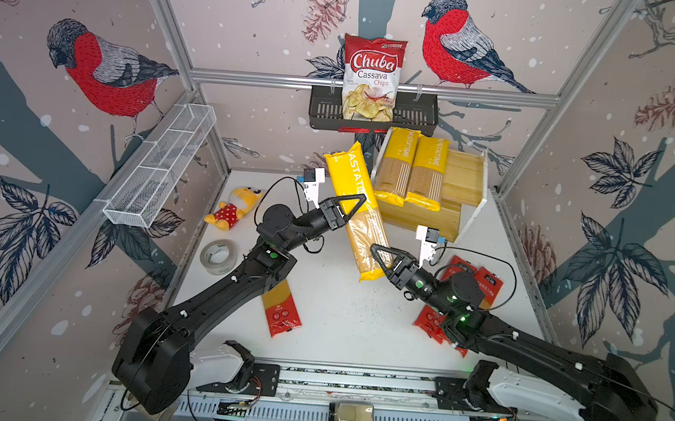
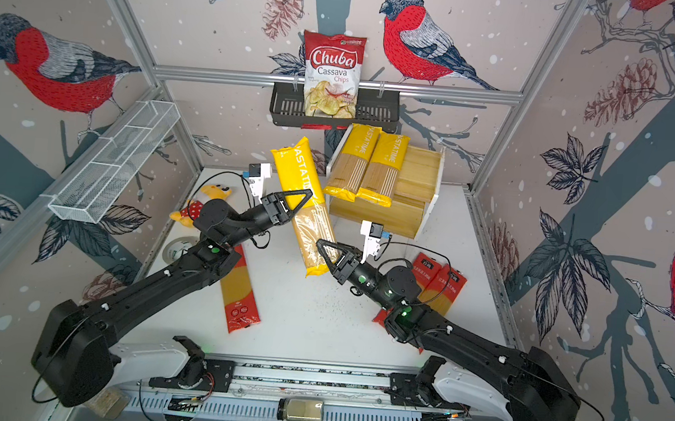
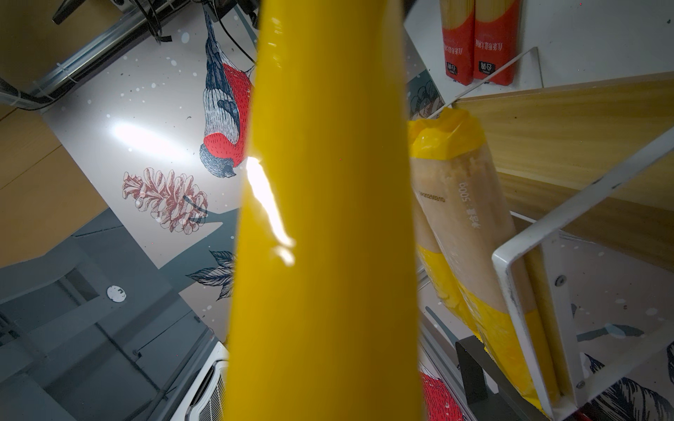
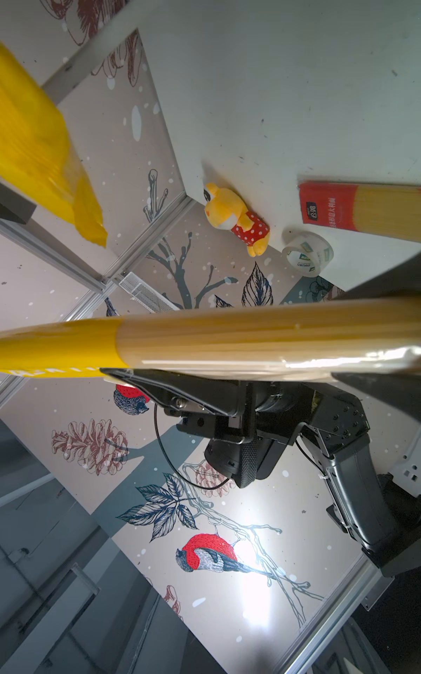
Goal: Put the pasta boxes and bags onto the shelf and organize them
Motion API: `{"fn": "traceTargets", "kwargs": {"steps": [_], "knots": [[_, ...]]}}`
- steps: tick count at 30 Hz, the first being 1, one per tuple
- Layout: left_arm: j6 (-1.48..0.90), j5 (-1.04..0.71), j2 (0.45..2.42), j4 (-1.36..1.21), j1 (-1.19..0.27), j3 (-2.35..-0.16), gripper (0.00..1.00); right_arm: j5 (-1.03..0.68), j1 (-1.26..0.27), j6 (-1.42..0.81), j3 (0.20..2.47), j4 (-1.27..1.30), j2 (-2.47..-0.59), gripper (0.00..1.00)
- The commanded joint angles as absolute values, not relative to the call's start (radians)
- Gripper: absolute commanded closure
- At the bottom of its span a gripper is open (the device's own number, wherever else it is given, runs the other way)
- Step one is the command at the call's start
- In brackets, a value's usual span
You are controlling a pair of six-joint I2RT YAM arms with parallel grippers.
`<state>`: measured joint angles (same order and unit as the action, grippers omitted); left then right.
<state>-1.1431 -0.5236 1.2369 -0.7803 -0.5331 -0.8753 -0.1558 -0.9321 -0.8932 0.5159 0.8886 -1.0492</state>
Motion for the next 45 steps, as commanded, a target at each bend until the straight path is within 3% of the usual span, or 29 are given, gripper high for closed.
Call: {"fn": "traceTargets", "kwargs": {"steps": [1,7,13,21,28,37,45], "knots": [[-1.149,-0.523,1.230,-0.928,-0.536,-0.895,0.66,-0.108,-0.933,-0.882,0.522,0.946,-1.030,0.83],[-1.132,-0.522,1.216,-0.899,-0.535,-0.896,0.45,-0.090,-0.920,-0.873,0.552,0.917,-0.992,0.89],[-1.114,-0.515,1.192,-0.874,-0.535,-0.869,0.34,-0.077,-0.880,-0.875,0.602,0.855,-0.941,0.92],[-1.075,-0.505,1.139,-0.833,-0.535,-0.789,0.33,-0.018,-0.766,-0.940,0.694,0.662,-0.853,0.96],[-1.069,-0.488,1.103,-0.836,-0.535,-0.687,0.33,-0.021,-0.536,-1.019,0.840,0.349,-0.809,0.99],[-1.089,-0.474,1.094,-0.873,-0.547,-0.600,0.33,-0.217,-0.239,-1.129,0.909,0.273,-0.876,1.00],[-1.089,-0.464,1.097,-0.887,-0.558,-0.568,0.33,-0.267,-0.191,-1.175,0.928,0.291,-0.944,1.00]]}}
